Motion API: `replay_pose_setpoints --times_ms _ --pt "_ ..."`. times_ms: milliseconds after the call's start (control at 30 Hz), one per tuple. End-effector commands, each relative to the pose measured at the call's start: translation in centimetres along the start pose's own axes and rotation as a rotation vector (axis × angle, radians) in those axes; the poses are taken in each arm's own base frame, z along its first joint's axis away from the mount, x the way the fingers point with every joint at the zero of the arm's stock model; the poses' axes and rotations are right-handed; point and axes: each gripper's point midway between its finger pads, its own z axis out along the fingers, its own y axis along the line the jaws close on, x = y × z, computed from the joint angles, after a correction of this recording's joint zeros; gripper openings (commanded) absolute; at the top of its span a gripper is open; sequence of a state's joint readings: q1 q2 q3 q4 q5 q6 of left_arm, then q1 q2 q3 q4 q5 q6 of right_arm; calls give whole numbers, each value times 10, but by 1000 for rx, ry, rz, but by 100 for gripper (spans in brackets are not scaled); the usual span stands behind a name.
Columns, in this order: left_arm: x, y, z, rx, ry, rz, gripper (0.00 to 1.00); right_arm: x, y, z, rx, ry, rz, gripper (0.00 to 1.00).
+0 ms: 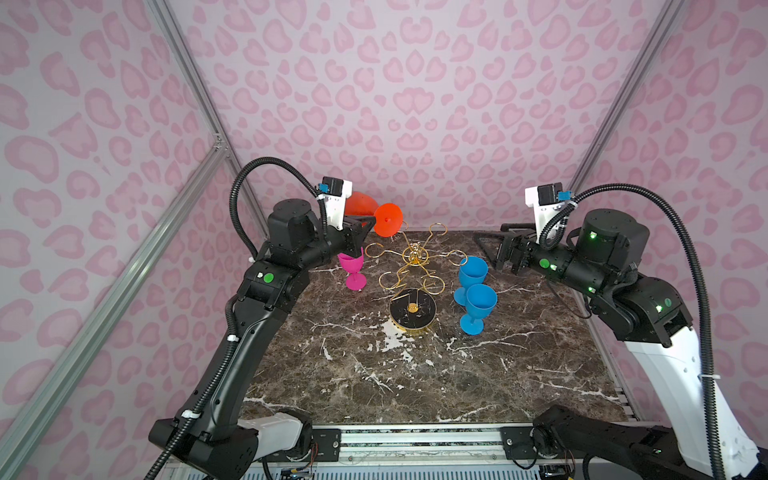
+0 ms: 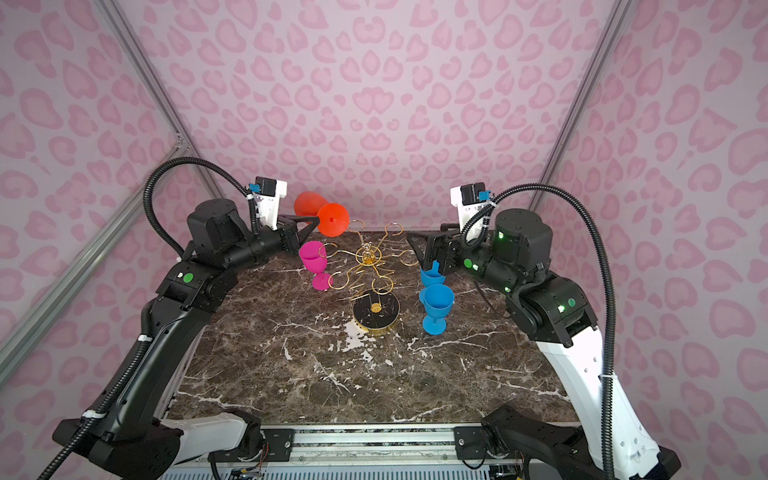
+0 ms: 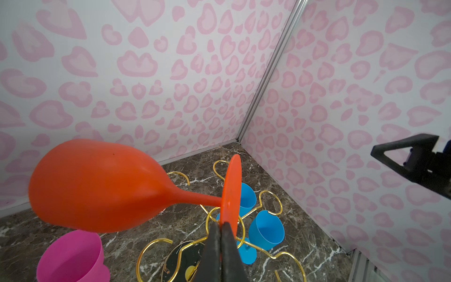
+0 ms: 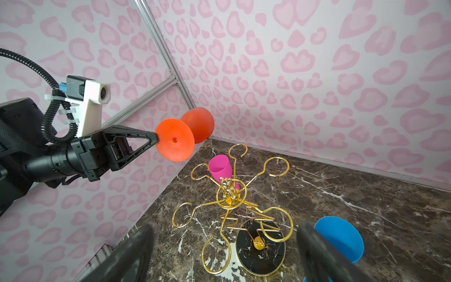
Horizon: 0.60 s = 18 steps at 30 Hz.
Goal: Take the wine glass off the wine glass rack
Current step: Pick up the wine glass from the wine glass rack.
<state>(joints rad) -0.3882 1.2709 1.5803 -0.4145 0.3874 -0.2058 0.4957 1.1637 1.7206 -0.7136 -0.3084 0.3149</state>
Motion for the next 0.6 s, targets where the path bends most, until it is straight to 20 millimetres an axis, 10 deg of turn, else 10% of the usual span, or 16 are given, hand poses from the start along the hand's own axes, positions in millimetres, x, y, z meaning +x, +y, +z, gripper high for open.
replay_pose_setpoints --times_ms 0,567 --pt "-6 -8 -3 -39 -22 159 4 8 7 4 -49 53 22 92" --pt "23 -86 7 -120 -14 792 4 16 0 14 -90 148 101 88"
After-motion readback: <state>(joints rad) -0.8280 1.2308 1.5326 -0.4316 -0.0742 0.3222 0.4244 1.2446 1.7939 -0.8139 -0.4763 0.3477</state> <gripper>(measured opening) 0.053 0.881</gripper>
